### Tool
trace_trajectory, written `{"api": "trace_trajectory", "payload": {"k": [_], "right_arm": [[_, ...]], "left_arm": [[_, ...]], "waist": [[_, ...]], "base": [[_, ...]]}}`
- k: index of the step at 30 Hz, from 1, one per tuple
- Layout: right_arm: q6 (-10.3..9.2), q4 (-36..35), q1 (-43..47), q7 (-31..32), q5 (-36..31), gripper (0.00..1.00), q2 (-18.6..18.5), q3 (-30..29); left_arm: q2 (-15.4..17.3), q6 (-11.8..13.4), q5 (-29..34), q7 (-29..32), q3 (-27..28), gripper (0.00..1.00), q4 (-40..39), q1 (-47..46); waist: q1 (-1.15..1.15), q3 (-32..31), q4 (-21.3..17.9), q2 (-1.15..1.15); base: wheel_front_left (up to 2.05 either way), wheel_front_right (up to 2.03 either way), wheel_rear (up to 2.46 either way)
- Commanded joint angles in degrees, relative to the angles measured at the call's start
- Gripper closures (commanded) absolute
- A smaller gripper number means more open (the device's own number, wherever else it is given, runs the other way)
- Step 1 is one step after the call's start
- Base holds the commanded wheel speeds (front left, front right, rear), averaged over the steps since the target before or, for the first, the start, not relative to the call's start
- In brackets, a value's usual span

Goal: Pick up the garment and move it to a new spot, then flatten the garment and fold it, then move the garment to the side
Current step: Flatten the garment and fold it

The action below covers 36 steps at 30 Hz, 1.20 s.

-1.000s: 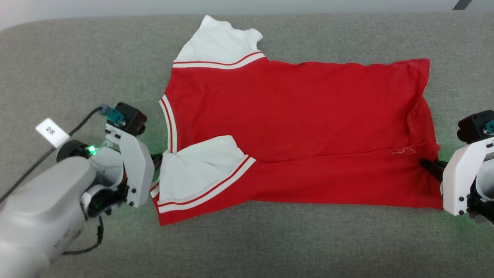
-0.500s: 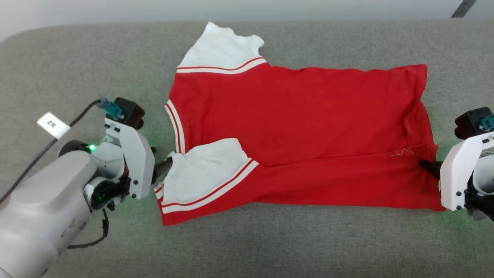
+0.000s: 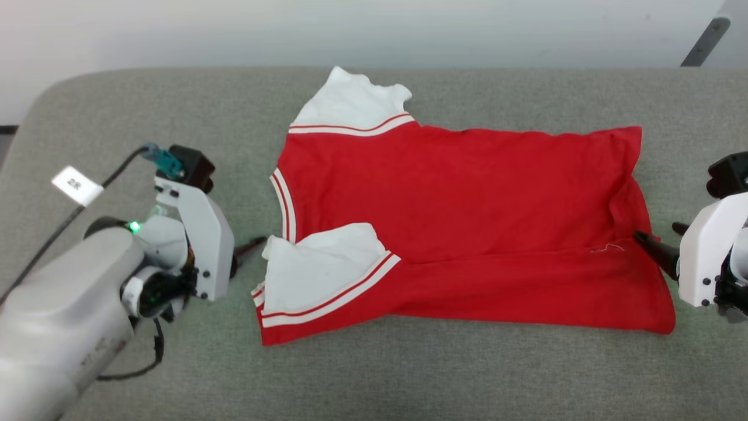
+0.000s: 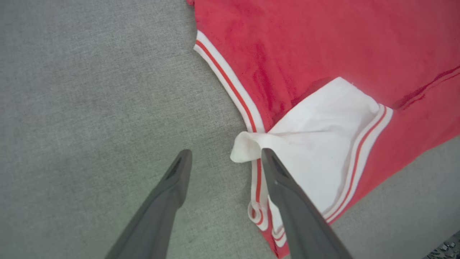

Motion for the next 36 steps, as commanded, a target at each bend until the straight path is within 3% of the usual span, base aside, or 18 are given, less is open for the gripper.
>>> {"api": "trace_trajectory", "payload": {"k": [1, 13, 19, 24, 26, 36], "right_arm": [[-0.06, -0.6, 0.9, -0.6, -0.9, 0.0, 0.3, -0.8], [-0.05, -9.4, 6.4, -6.5, -7.2, 0.0, 6.5, -12.4], [-0.05, -14.8, 10.5, -6.2, -9.1, 0.0, 9.9, -18.0], [-0.05, -19.5, 14.1, -5.9, -10.3, 0.0, 12.9, -22.3], [-0.04, -21.3, 15.3, -6.0, -10.8, 0.0, 13.8, -23.6], [-0.04, -27.1, 20.0, -4.2, -11.0, 0.0, 18.8, -28.1]], "left_arm": [[0.3, 0.8, -0.4, 0.4, 0.1, 0.0, -1.0, 1.0], [4.5, 12.1, -6.8, 8.3, -0.2, 0.0, -12.4, 6.5], [6.4, 15.7, -8.6, 11.4, -1.2, 0.0, -14.4, 9.2], [7.2, 15.7, -8.5, 10.7, -1.5, 0.0, -13.3, 10.9], [7.3, 14.6, -7.8, 10.2, -1.8, 0.0, -12.6, 11.2], [3.8, 10.7, -10.2, 7.4, -0.9, 0.0, -3.9, 14.2]], "waist": [[0.0, -0.9, 0.2, 0.0], [0.0, -2.9, -1.8, 0.0], [0.0, -2.9, -3.7, 0.0], [0.0, -2.3, -5.1, 0.0], [0.0, -2.0, -5.6, 0.0], [0.0, -1.5, -6.7, 0.0]], "base": [[0.0, 0.0, 0.0], [0.0, 0.0, 0.0], [0.0, 0.0, 0.0], [0.0, 0.0, 0.0], [0.0, 0.0, 0.0], [0.0, 0.0, 0.0]]}}
